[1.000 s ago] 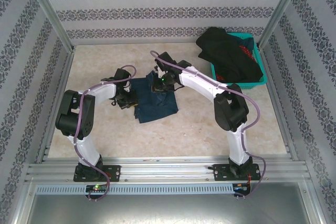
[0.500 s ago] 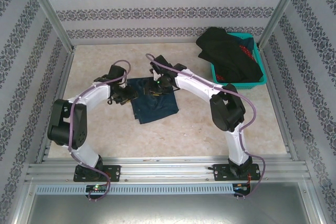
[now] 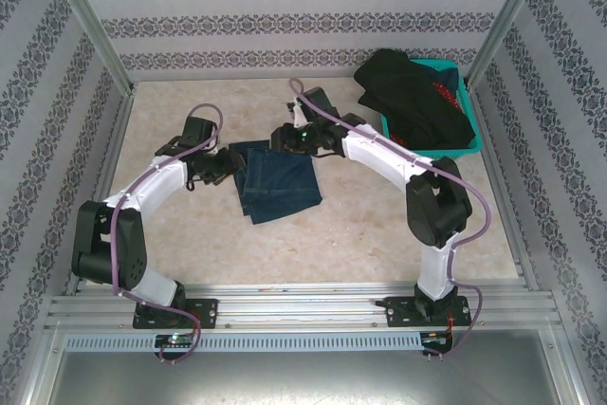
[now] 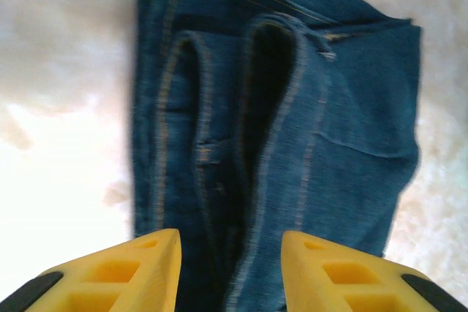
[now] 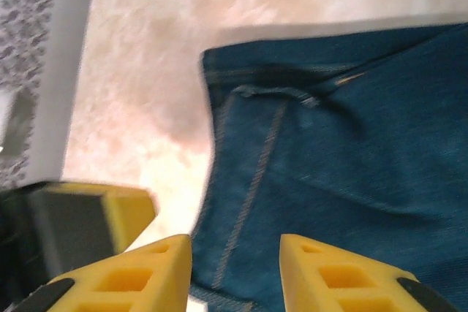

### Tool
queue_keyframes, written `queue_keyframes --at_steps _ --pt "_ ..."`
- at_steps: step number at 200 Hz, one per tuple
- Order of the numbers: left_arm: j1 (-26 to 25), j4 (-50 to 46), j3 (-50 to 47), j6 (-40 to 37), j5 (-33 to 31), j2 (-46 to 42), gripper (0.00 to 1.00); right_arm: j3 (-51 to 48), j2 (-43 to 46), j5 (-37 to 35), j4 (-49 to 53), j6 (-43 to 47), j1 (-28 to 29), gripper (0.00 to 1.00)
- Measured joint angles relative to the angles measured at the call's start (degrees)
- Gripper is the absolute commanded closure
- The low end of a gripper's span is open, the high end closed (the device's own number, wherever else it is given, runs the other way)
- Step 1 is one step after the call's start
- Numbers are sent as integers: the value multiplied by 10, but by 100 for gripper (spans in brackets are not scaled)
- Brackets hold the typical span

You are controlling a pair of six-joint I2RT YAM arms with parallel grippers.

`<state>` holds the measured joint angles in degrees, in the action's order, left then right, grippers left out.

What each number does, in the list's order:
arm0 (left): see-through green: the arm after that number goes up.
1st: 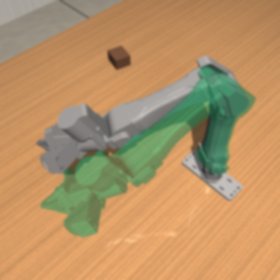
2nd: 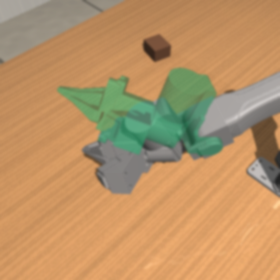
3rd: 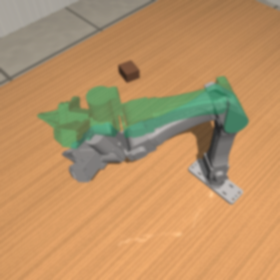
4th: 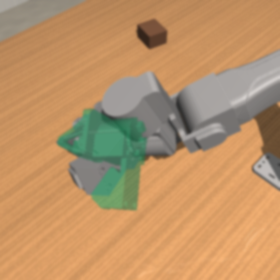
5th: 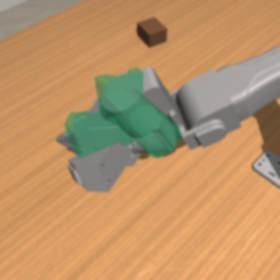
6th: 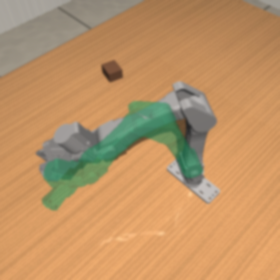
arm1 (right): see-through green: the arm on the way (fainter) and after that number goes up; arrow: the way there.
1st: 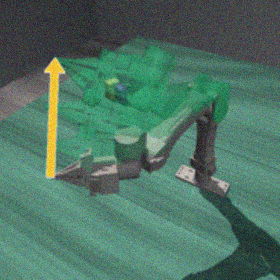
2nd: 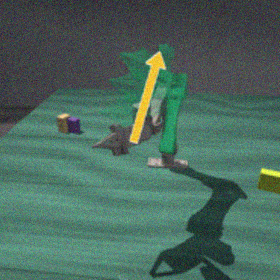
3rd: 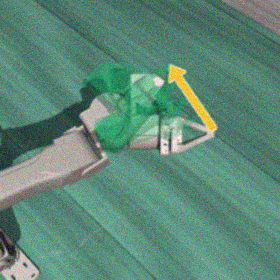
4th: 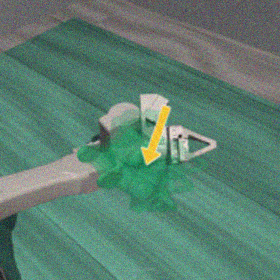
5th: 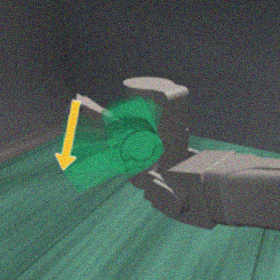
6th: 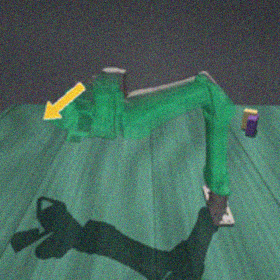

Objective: Fold and stack the skirts

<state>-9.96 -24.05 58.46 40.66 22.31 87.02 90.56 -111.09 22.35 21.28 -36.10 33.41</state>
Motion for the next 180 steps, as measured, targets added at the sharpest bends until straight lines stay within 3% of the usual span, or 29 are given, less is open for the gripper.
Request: queue_keyframes --at_steps 56,82,98,121,142,156,180 --pt "-72 74 1 43 44 37 63 99 -139 6 65 78 -37 85" --pt "-80 77 -5 54 28 81 60 124 -188 -1 89 88 -37 93" --pt "-75 76 -21 50 7 99 59 86 -184 0 80 73 -35 93" --pt "-55 63 -7 28 4 132 59 -47 -120 10 -5 6 -21 91" --pt "-44 33 85 -9 2 196 59 -156 -38 13 -67 -72 20 82" --pt "-42 15 174 -32 7 259 58 -184 -1 8 -94 -105 55 74" --pt "-43 -2 273 -65 10 311 46 -218 72 -37 -130 -134 83 62"
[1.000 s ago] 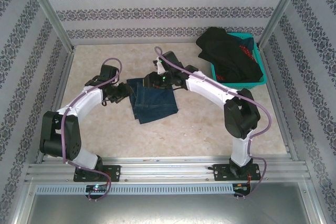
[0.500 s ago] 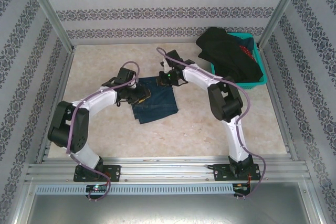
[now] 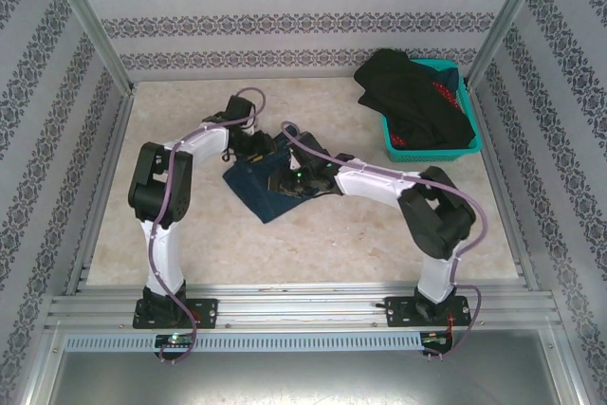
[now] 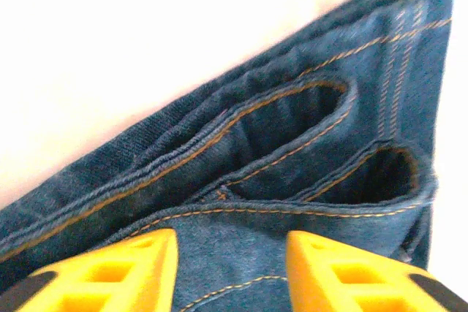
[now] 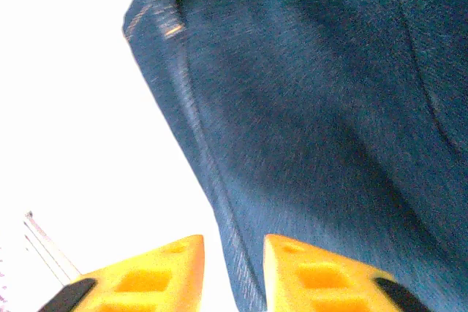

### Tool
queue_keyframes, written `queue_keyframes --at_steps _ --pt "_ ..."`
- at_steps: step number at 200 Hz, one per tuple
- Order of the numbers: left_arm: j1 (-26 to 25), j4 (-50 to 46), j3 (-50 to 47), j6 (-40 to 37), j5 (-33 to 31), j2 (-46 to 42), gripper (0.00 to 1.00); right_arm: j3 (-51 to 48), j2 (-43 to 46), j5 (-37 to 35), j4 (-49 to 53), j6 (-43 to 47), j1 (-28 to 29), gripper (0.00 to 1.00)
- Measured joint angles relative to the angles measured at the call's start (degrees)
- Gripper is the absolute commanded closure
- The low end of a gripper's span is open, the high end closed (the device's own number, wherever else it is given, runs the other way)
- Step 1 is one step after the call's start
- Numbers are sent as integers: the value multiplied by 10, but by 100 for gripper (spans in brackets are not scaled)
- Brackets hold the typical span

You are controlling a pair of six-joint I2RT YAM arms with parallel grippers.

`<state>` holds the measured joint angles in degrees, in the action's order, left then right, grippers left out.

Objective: Fold and stack the skirts

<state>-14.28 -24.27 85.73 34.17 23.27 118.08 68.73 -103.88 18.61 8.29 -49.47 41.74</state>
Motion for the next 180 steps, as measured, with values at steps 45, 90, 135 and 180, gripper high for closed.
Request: queue_keyframes --at_steps 45,90,135,180 --pt "0 -22 -59 -3 -10 -124 41 7 31 -27 9 90 -121 54" --pt "-23 55 -250 82 64 -273 40 148 -104 37 102 290 -179 55" --pt "-74 166 -316 173 110 -247 41 246 -199 114 137 378 -179 54" --pt "-78 216 -368 226 97 -229 42 323 -266 150 151 403 -170 56"
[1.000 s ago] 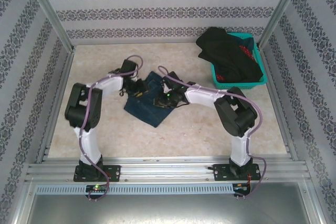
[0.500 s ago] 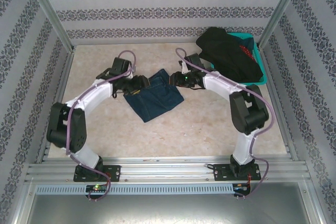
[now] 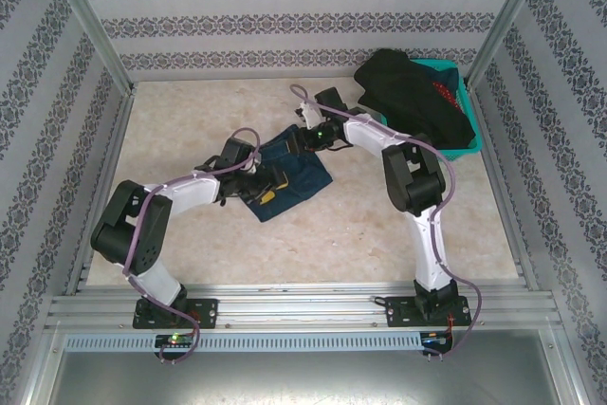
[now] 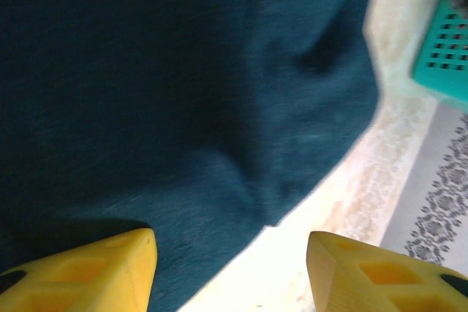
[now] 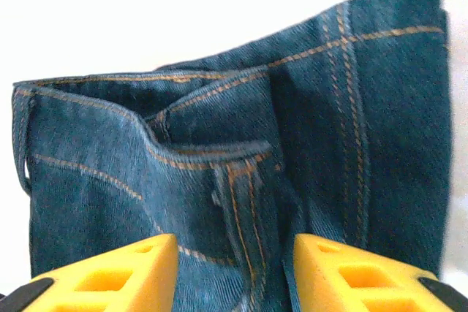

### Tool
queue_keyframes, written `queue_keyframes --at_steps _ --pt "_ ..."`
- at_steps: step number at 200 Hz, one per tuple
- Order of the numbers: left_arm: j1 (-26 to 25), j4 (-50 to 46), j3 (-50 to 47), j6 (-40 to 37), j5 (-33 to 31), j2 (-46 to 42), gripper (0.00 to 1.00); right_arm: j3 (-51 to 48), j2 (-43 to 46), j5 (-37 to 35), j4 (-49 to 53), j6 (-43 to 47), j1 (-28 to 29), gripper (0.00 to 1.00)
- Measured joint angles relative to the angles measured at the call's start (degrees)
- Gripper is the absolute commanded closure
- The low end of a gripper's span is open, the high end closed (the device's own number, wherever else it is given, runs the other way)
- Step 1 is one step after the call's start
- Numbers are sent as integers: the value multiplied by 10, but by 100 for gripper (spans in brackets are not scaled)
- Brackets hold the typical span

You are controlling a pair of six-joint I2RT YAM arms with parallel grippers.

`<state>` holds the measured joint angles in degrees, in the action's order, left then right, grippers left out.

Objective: Fold and stack the skirts

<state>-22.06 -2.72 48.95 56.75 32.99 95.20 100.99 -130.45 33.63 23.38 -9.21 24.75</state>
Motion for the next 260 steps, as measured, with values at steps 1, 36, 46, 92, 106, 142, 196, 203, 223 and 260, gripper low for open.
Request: queue_keyframes --at_steps 1,36,46,92,106,142,196,203,223,260 --pt "0 0 -1 0 0 0 42 3 -2 1 1 1 1 56" --pt "0 5 -22 3 -7 -2 41 43 -28 -10 12 9 20 96" --pt "1 5 -24 1 -7 -3 41 38 -18 -23 3 7 26 98" --pt "25 9 -56 -38 -6 -29 41 30 75 -111 -12 5 56 87" --pt "31 7 -56 -54 -9 -30 41 70 57 -136 -2 6 72 74" --pt "34 2 -56 -75 -10 -30 40 194 -46 -172 32 7 72 49" --pt "34 2 -56 -75 -7 -33 35 2 56 -90 52 27 6 47" --pt "35 2 -55 -75 -4 -33 33 -29 74 -76 56 31 -5 48" --pt "34 -10 -49 -72 9 -38 27 -107 113 -50 65 35 -33 46" --pt "17 -95 -14 -68 11 -93 15 -196 141 -38 75 18 -36 44"
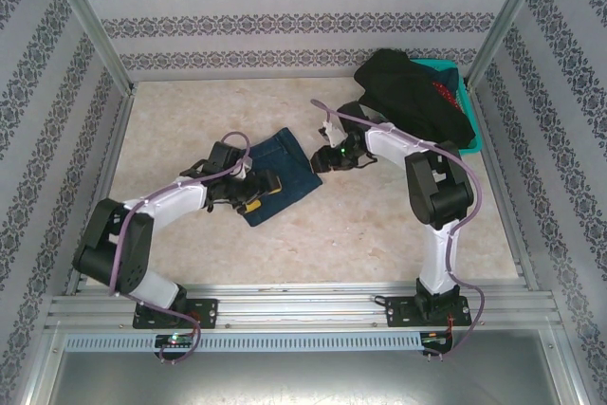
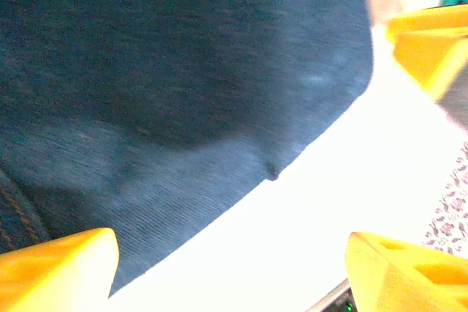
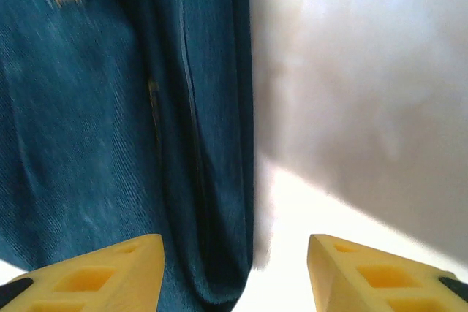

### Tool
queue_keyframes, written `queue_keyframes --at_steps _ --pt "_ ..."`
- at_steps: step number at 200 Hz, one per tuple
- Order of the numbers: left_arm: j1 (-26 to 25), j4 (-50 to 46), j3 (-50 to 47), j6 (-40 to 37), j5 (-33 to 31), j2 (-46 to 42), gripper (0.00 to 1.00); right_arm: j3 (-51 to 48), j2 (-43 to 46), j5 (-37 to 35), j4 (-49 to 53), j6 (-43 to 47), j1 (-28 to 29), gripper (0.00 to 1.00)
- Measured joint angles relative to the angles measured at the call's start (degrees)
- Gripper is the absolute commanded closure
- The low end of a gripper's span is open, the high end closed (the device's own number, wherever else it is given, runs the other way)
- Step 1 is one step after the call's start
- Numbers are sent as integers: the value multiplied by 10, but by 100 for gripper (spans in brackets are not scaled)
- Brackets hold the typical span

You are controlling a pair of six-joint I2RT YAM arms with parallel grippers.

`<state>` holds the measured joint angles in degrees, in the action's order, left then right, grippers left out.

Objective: Fold and stack the skirts

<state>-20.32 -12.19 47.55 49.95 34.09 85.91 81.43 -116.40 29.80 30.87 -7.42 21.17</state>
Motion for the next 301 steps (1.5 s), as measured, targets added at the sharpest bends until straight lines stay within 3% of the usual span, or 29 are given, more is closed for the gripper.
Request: queue_keyframes --at_steps 39,66,76,113,136,182,216,252,280,301 --pt "-11 13 12 31 12 -7 9 -45 4 40 -10 -76 4 41" --pt "-21 52 -12 62 28 32 5 -71 6 66 -47 -139 3 48" --pt "-21 69 -19 70 33 47 4 -78 9 73 -61 -156 1 53" --pt "-21 91 -24 87 34 54 0 -89 9 75 -94 -205 7 89" --pt "-18 97 -32 85 32 50 0 -92 14 68 -106 -215 7 100" --pt "-1 59 -33 18 10 48 0 -116 80 28 -76 -185 -1 100" --pt "2 43 -10 -41 3 86 0 -116 67 27 -64 -148 -24 98" --pt "2 38 -7 -68 15 70 0 -113 60 22 -54 -136 -23 98" --pt "6 -52 -5 -81 -6 49 0 -119 72 20 -72 -158 -28 100" --pt "1 -130 -1 -88 -47 17 6 -127 75 20 -89 -185 -30 100"
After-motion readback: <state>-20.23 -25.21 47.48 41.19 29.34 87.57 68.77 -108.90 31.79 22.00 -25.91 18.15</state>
